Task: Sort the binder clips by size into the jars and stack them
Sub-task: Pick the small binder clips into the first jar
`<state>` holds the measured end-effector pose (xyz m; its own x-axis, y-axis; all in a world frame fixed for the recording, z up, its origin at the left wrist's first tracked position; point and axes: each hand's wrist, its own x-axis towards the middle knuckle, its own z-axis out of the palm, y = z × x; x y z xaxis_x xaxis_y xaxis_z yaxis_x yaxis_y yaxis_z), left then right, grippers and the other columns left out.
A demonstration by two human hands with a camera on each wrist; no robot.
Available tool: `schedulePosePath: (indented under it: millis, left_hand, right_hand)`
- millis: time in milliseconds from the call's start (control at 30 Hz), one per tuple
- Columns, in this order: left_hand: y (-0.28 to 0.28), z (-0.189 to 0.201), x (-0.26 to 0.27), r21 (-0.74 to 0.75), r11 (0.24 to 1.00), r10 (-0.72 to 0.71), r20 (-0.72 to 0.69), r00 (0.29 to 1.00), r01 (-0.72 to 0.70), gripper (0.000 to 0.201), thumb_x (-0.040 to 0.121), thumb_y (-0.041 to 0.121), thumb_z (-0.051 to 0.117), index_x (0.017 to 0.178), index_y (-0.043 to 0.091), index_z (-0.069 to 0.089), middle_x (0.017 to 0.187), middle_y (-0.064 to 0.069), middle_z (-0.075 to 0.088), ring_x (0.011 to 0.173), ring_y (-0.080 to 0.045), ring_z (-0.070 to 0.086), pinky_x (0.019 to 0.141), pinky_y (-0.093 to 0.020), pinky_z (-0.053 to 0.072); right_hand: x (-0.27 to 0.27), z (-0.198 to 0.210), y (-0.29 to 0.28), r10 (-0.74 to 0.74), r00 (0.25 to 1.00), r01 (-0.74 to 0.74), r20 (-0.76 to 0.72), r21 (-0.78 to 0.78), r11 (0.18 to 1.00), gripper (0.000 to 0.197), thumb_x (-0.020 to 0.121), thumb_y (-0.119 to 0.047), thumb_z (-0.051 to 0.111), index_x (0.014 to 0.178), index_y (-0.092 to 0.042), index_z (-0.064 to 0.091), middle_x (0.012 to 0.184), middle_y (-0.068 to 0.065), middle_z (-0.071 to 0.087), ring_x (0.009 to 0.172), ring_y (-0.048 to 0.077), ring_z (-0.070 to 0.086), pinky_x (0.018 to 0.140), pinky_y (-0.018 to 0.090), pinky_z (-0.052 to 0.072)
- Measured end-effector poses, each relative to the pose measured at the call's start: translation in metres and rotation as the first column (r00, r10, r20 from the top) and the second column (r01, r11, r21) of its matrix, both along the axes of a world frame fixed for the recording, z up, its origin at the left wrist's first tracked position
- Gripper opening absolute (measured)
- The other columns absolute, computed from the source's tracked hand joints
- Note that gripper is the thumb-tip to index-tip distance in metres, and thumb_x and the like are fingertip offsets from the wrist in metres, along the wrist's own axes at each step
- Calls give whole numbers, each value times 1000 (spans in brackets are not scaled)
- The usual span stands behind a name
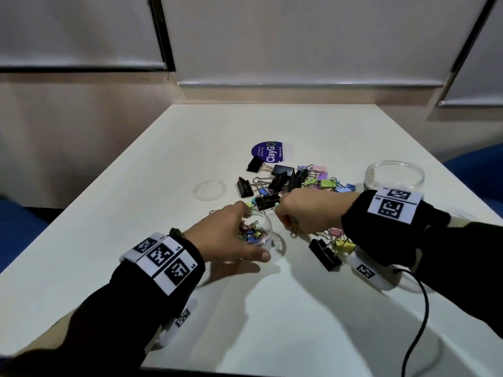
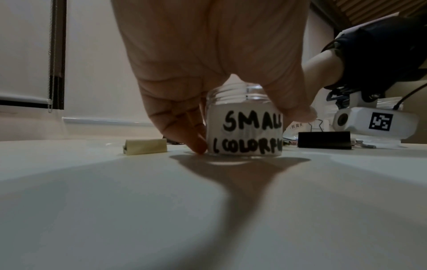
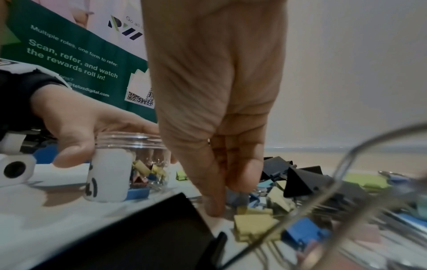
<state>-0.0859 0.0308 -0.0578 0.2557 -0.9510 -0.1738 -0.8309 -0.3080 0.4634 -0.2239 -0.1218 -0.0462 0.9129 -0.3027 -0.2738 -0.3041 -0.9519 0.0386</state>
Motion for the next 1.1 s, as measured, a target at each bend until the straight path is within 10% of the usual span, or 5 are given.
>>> schedulePosePath:
  millis: [400,733,1000,1100]
  left_hand:
    - [-21,1,-11,-56,996,-69,-62,996,65,76,59,48,86,119,24,46,112,10,57,93,-8,61,81,-30,53]
    - [-20,3,-10,-12,996,-84,-76,994,83,81,62,50,84,127,27,43,117,9,52,97,-12,60,86,-28,50]
    - [-20,4,-9,-1,996,-88,-87,992,88,78,61,50,84,124,30,43,116,10,52,93,-14,65,84,-31,53]
    - [-20,2,-8,-6,996,-87,-91,992,87,76,61,50,85,122,31,43,115,12,53,93,-10,63,81,-27,52]
  right_hand:
    - [-12,44,14,-259,897,86,358,435,896,26,77,-7,62,100,-17,65,85,1,67,68,10,57,63,27,49]
    - [-26,15,-3,-328,944,327,33,32,944,21,65,-15,79,81,-3,70,77,10,71,69,22,65,48,22,40]
    - [-25,10,5,-325,943,319,72,81,944,21,73,6,68,90,-5,70,69,3,67,75,22,68,64,27,56]
    - [-30,10,8,-316,948,312,40,86,946,26,75,2,69,98,-9,67,86,6,68,79,22,63,52,23,43]
